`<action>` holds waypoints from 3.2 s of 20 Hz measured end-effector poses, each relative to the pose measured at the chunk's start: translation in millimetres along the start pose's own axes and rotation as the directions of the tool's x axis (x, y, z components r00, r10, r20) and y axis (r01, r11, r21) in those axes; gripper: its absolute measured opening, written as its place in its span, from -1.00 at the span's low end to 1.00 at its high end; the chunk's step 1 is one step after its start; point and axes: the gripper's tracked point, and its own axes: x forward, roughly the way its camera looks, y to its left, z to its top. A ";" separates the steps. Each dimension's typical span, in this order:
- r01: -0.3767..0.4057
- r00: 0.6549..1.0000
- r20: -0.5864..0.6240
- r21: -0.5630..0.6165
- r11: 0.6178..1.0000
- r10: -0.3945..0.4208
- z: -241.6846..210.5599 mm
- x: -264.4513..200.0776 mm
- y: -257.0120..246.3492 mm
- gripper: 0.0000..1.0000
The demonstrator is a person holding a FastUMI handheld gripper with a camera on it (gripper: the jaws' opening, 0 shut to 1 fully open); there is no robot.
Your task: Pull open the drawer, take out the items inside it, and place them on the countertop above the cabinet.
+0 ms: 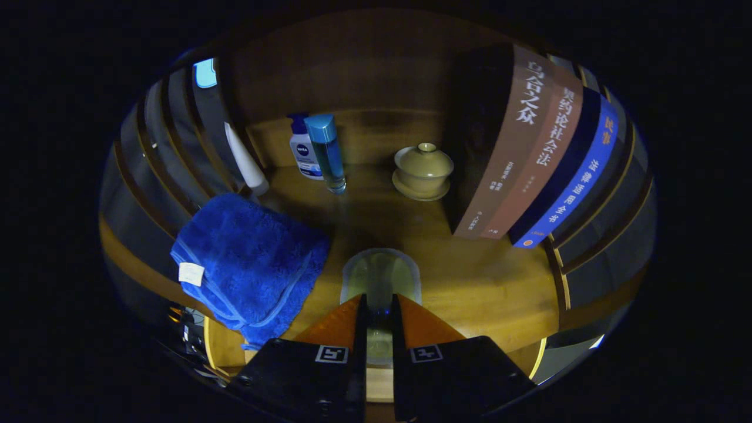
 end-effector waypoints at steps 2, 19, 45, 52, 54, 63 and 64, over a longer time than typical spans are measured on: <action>0.002 1.000 -0.007 0.015 1.000 -0.002 0.8 9.8 -0.2 -0.54; -0.137 0.949 0.282 -0.035 0.990 0.141 -6.1 -87.2 22.8 0.99; -0.059 0.718 0.696 0.023 0.998 0.026 -267.1 -126.1 21.6 0.98; -0.017 0.728 0.686 0.021 1.000 -0.002 -274.6 -98.1 19.1 0.97; 0.002 0.732 0.681 0.019 1.000 -0.014 -276.2 -96.8 17.9 0.96; 0.022 0.728 0.684 0.038 0.999 -0.042 -274.8 -91.3 20.3 0.95; 0.024 0.723 0.690 0.038 0.999 -0.044 -271.1 -92.9 20.7 0.96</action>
